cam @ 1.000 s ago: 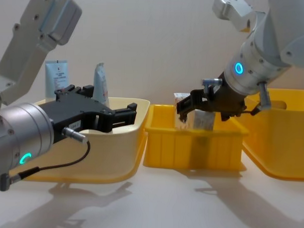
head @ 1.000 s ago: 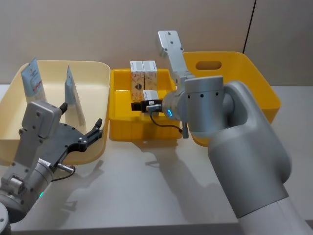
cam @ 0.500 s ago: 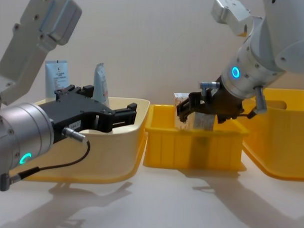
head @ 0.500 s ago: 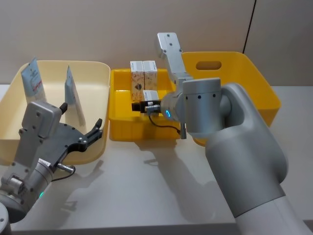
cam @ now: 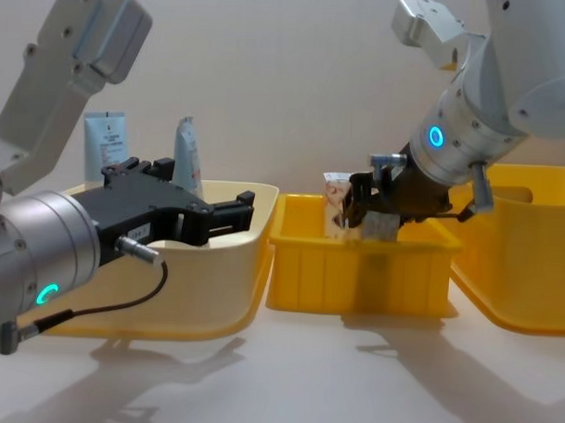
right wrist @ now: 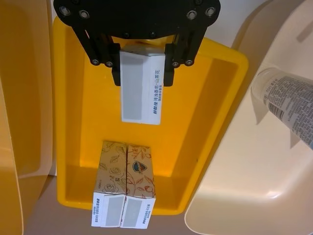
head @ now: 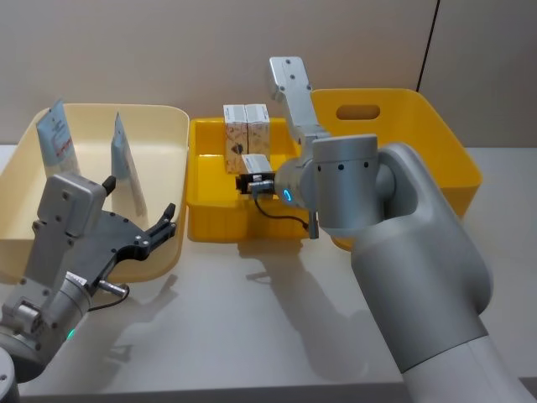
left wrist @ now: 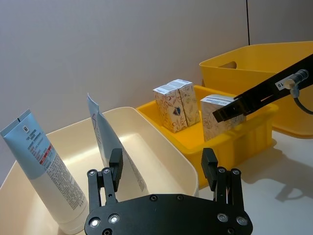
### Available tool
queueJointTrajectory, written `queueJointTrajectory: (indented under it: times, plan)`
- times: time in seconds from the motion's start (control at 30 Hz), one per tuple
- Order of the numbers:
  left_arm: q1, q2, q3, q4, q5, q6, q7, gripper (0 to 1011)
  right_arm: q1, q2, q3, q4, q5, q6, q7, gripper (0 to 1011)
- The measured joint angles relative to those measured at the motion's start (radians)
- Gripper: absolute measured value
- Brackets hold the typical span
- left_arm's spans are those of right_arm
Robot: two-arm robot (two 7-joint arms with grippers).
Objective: Bimanual collaborative sorting of washing and personal care products
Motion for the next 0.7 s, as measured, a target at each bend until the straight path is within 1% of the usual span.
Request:
queueJointTrajectory:
  times: [0.03,0.07,0.1,0.5,0.7]
  plan:
    - [0.000,0.000,0.000,0.000,0.000,0.000,0.000,1000,0.000,0.000,0.000,0.000,0.000,0.000,0.000,482]
    - [0.000,0.000,0.000,0.000,0.000,0.000,0.000,1000,0.000,0.000,0.000,0.001,0.000,0.000,0.000,448]
    - [0.000,0.000,0.000,0.000,0.000,0.000,0.000,1000,0.000,0.000,0.000,0.001,0.000,-0.001,0.000,445]
    - [0.000,0.000,0.000,0.000,0.000,0.000,0.000,1000,0.001,0.000,0.000,0.001,-0.001,-0.003,0.002,445]
    - [0.000,0.000,0.000,0.000,0.000,0.000,0.000,1000,0.007,0.008,-0.008,-0.025,-0.007,-0.018,0.015,445]
